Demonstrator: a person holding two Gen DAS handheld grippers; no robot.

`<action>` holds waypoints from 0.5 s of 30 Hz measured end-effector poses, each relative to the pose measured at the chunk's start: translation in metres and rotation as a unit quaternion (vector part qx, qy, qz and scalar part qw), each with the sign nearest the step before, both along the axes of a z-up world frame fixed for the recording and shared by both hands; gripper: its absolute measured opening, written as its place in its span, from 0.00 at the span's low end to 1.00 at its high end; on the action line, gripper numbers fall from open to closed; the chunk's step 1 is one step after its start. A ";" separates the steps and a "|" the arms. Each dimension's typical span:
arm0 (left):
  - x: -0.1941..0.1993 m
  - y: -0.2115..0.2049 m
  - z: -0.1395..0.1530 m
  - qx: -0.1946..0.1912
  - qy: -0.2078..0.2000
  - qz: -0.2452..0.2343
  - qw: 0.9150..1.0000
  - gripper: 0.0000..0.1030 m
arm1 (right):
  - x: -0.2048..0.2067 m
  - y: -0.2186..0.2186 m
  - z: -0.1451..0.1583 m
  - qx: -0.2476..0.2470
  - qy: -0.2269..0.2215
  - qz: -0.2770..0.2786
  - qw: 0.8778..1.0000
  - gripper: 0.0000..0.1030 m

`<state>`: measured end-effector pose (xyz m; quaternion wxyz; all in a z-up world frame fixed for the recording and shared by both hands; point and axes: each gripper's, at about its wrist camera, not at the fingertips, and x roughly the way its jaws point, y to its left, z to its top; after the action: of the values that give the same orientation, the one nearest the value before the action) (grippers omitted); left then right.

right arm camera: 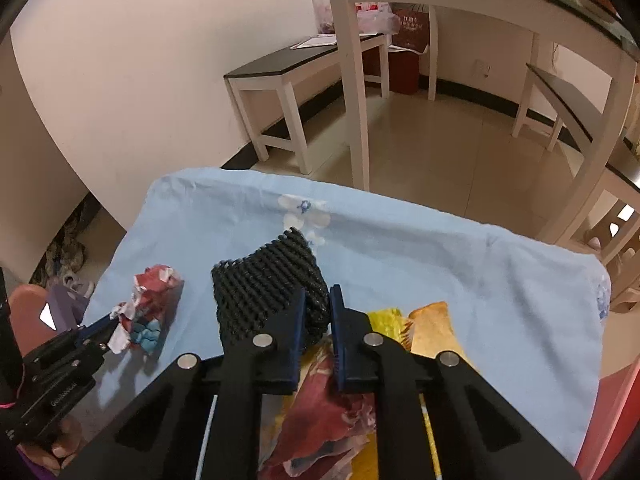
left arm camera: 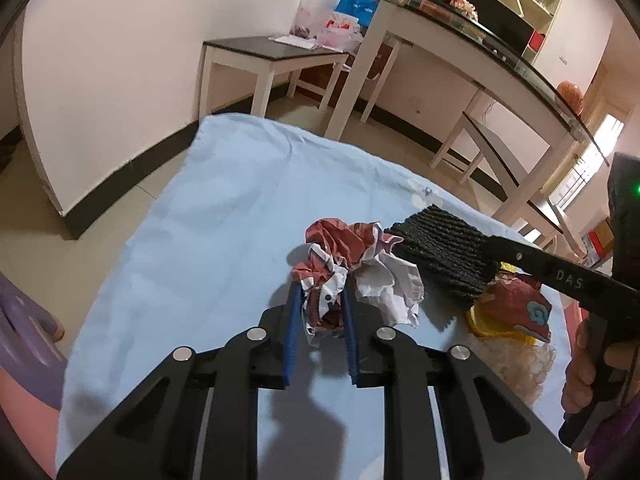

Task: Collect trash
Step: 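Grasp the black foam net with the right tool while the left tool grasps the crumpled wrapper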

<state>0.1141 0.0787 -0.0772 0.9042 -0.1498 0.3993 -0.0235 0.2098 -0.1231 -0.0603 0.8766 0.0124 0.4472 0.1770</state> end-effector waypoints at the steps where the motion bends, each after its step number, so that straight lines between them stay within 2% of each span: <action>1: -0.003 0.000 0.003 0.002 -0.004 0.001 1.000 0.18 | -0.003 -0.001 0.002 0.004 -0.004 0.000 1.000 0.09; 15: -0.053 0.001 0.047 0.012 -0.061 0.018 0.998 0.18 | -0.091 -0.013 0.084 0.083 -0.094 0.001 0.992 0.08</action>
<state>0.0615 0.0801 -0.0298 0.9287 -0.1448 0.3412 -0.0118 0.1187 -0.1364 0.0237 0.9104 0.0677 0.3471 0.2149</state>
